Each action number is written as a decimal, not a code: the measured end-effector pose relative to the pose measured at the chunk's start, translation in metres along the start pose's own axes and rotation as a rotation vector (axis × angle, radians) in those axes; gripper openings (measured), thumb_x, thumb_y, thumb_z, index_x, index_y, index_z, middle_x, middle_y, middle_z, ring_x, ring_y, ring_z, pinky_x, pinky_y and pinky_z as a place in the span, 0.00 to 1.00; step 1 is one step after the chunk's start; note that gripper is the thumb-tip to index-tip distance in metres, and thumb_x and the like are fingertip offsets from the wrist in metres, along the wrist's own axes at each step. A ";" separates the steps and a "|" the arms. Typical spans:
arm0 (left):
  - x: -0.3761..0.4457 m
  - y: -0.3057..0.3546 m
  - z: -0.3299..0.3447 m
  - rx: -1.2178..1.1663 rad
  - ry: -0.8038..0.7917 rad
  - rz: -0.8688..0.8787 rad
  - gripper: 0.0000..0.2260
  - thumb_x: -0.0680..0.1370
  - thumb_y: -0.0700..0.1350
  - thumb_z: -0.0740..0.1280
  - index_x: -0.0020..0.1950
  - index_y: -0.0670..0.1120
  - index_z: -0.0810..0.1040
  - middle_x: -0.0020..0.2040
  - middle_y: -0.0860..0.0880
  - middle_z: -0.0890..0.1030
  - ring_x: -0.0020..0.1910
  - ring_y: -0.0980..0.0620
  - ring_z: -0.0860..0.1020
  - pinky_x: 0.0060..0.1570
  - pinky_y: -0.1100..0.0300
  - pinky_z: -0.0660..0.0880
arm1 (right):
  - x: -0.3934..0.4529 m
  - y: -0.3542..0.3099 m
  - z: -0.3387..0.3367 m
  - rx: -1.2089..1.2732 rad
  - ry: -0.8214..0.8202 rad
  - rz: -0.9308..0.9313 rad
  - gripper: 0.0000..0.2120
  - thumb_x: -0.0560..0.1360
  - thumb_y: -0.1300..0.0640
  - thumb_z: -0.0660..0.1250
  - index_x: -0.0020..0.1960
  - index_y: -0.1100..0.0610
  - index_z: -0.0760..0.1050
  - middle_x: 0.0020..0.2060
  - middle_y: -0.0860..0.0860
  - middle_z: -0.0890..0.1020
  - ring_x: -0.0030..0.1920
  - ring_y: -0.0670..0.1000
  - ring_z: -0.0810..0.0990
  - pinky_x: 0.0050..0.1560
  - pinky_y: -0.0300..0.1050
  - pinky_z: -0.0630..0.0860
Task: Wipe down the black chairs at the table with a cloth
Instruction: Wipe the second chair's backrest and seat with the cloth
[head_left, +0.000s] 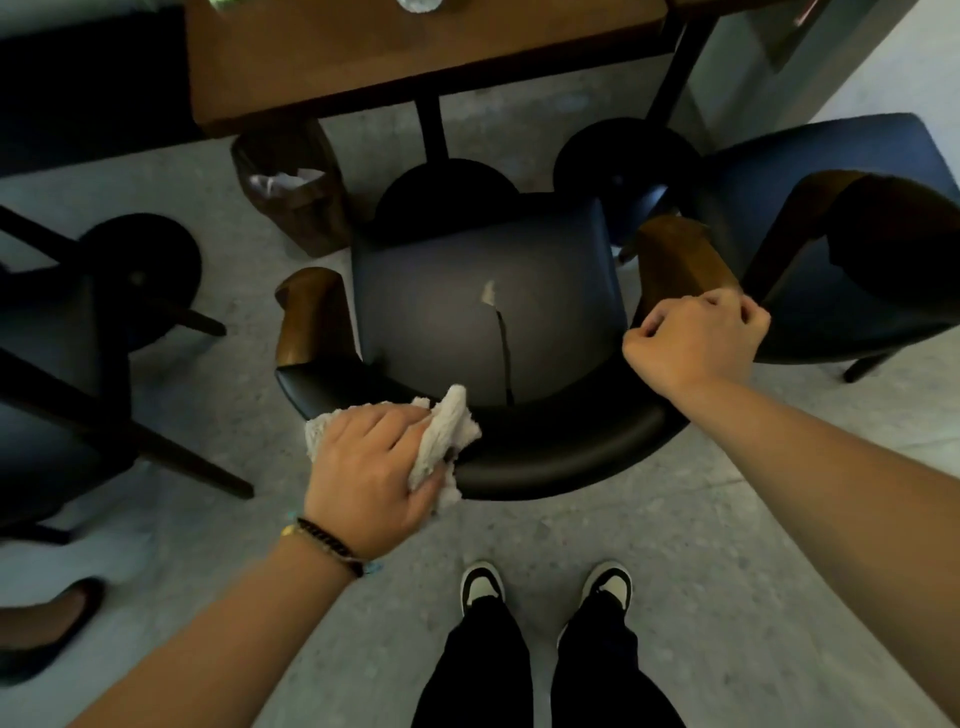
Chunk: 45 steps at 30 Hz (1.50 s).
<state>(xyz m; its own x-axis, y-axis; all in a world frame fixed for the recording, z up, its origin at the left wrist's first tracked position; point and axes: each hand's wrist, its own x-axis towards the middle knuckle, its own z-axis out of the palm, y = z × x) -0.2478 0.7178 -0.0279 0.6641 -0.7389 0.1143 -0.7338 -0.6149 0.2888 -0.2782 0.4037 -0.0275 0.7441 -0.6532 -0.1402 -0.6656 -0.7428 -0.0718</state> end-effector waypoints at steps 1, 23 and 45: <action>0.001 0.010 0.002 0.010 0.005 -0.082 0.17 0.76 0.52 0.62 0.55 0.43 0.82 0.52 0.46 0.82 0.50 0.43 0.79 0.52 0.49 0.73 | -0.002 -0.003 -0.001 -0.044 -0.031 -0.037 0.09 0.72 0.46 0.64 0.39 0.49 0.80 0.38 0.47 0.78 0.59 0.55 0.72 0.67 0.59 0.59; -0.002 -0.045 0.002 0.018 0.199 -0.130 0.14 0.77 0.50 0.63 0.51 0.41 0.82 0.48 0.45 0.82 0.50 0.45 0.77 0.57 0.49 0.69 | -0.126 -0.126 0.029 0.185 -0.154 -0.422 0.14 0.79 0.51 0.54 0.54 0.55 0.77 0.49 0.51 0.81 0.51 0.54 0.76 0.45 0.48 0.68; -0.008 -0.007 -0.044 -1.578 0.647 -1.240 0.12 0.81 0.51 0.62 0.61 0.48 0.77 0.58 0.46 0.82 0.55 0.48 0.81 0.52 0.48 0.80 | -0.117 -0.141 -0.003 1.188 -0.616 0.114 0.02 0.77 0.54 0.68 0.48 0.47 0.78 0.50 0.50 0.84 0.48 0.46 0.82 0.48 0.40 0.77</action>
<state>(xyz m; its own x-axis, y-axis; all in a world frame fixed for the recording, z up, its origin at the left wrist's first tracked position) -0.2416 0.7399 0.0115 0.7903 0.1661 -0.5897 0.5071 0.3630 0.7818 -0.2708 0.5846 0.0024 0.7440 -0.2973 -0.5983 -0.6013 0.0925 -0.7937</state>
